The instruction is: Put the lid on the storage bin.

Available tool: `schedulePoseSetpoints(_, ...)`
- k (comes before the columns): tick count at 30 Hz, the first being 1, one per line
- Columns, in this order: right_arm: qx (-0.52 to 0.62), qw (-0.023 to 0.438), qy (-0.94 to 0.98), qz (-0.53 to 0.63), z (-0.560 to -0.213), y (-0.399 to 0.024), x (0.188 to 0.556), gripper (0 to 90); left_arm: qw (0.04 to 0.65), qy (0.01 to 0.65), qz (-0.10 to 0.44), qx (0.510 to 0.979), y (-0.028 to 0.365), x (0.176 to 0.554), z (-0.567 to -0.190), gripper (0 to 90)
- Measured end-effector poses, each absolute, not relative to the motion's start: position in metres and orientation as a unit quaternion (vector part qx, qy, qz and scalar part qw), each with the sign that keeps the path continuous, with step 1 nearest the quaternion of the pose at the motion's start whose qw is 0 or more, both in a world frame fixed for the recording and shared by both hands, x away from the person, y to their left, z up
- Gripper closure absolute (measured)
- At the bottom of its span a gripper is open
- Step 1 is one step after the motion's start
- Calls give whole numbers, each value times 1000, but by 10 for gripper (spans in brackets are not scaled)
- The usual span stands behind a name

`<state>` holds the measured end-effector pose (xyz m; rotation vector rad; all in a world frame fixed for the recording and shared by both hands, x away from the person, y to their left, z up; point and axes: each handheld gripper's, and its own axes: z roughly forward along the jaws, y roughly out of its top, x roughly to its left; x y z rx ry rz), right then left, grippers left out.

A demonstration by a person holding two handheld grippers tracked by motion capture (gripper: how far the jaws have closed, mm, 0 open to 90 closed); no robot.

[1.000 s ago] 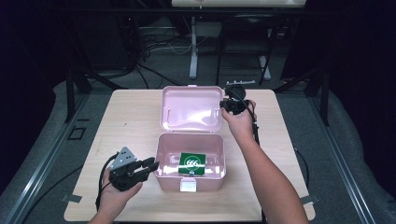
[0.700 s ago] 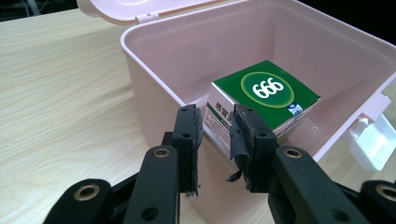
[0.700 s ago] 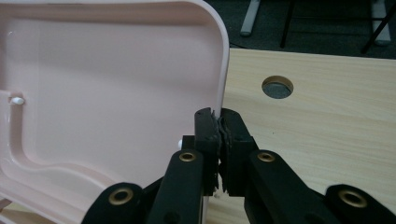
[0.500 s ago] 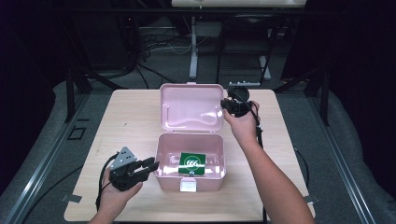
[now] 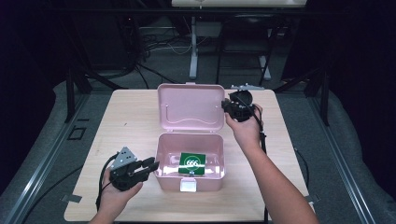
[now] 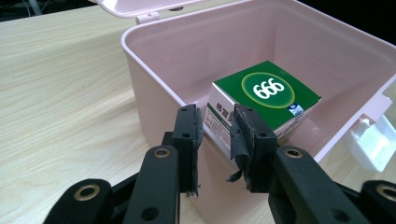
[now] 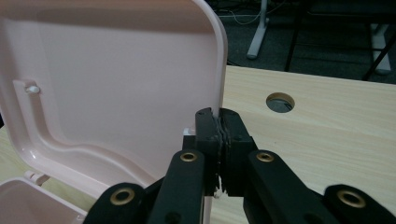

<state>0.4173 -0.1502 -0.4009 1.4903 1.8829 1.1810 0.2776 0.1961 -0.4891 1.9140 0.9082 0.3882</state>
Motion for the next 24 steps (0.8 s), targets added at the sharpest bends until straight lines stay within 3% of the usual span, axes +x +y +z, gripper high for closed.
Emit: schedulePoseSetpoints(24,513,255,682,456,-400,-153,388,878,474,374,160,781,196,277,-489,716)
